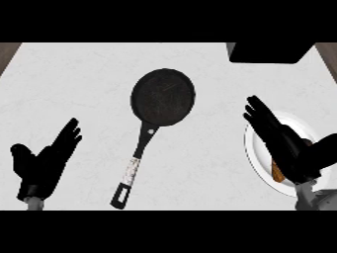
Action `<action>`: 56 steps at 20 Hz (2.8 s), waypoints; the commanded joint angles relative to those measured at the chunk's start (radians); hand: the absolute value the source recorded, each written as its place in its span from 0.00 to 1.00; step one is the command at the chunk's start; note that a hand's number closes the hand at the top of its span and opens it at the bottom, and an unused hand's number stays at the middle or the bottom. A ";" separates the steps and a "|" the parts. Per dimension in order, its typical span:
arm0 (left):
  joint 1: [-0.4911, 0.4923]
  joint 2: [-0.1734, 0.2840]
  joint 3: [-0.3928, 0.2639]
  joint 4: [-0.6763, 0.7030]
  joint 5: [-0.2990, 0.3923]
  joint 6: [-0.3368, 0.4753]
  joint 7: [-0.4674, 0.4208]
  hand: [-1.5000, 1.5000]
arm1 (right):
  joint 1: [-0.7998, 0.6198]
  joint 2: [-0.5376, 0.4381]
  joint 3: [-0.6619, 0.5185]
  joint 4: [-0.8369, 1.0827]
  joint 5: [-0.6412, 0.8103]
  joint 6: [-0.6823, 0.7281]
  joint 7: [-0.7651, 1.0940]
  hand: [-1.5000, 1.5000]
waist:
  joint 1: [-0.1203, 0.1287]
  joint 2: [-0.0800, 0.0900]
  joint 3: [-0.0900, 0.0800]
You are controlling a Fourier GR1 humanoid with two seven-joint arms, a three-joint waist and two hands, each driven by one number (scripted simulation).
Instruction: Pick the croissant from the plate and place it in the pan
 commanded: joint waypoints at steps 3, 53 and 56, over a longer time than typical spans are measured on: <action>-0.066 -0.017 0.073 -0.032 -0.001 0.051 -0.042 0.50 | 0.010 -0.088 -0.257 0.015 -0.118 0.129 -0.201 1.00 | -0.023 0.005 0.032; -0.216 -0.086 0.179 -0.046 -0.085 0.040 0.063 0.50 | 0.125 -0.506 -0.208 0.014 0.872 0.462 -0.042 0.00 | -0.003 0.007 0.028; -0.223 -0.117 0.185 -0.024 -0.097 0.032 0.042 0.50 | 0.119 -0.428 -0.190 0.004 0.953 0.452 -0.004 0.00 | -0.003 0.008 0.029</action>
